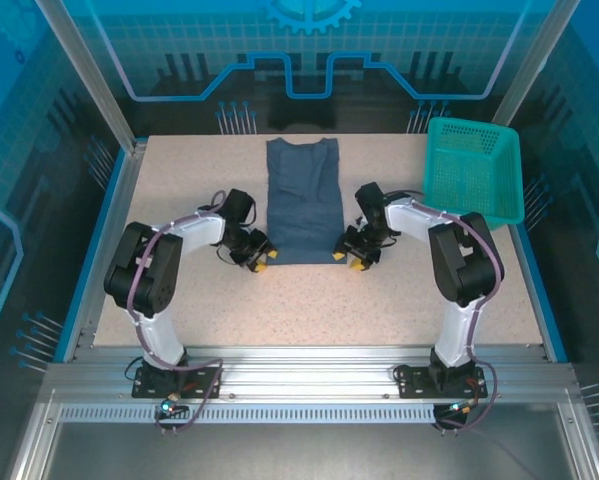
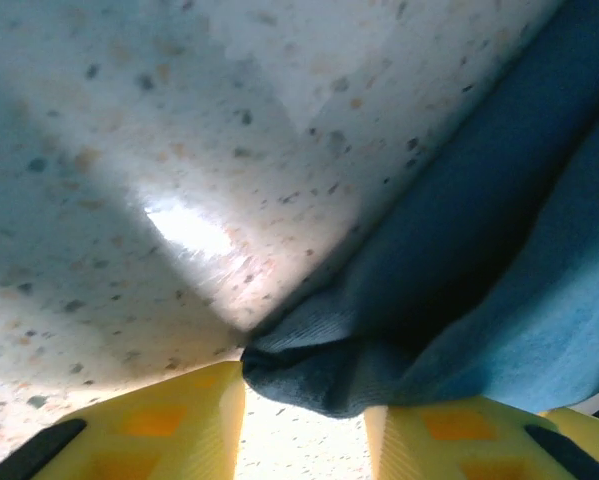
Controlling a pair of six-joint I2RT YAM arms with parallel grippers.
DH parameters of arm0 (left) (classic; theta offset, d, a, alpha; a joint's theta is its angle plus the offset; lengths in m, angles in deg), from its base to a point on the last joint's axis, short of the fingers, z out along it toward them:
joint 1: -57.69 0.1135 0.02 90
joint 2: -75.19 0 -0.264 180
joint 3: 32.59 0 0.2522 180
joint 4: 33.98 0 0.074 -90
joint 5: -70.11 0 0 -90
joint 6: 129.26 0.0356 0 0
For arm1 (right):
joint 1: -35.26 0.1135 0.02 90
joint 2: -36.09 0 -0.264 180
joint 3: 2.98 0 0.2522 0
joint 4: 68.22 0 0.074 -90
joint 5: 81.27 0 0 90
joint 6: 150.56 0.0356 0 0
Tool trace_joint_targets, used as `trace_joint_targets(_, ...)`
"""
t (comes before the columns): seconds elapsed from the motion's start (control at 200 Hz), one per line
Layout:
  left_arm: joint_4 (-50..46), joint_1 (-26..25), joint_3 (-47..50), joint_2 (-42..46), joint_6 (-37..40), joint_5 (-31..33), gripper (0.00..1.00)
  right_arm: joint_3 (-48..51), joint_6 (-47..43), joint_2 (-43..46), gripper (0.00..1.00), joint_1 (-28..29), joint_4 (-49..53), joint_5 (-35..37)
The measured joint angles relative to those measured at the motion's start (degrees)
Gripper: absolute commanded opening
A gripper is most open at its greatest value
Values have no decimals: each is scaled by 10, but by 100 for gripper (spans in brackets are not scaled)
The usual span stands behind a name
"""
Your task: Fold and stack the t-shirts
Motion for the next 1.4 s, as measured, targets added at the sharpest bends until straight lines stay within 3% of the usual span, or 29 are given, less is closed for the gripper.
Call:
trace_joint_targets(0.27,7,0,-30,-28,14,0,19,-59,3,-46,29,4,15,16)
trace_joint_targets(0.43,9,0,-33,-32,24,0,0,-88,5,-65,14,15,30,27)
trace_joint_targets(0.635,4,0,-36,-28,32,16,0,-89,3,-65,0,23,40,47)
trace_joint_targets(1.04,-26,-37,42,84,47,27,0,-42,-58,3,0,52,63,60)
trace_joint_targets(1.225,-82,-90,88,136,67,19,0,19,-116,42,0,83,97,27)
trace_joint_targets(1.401,-153,-146,141,238,87,-11,0,104,-155,143,0,128,146,-20)
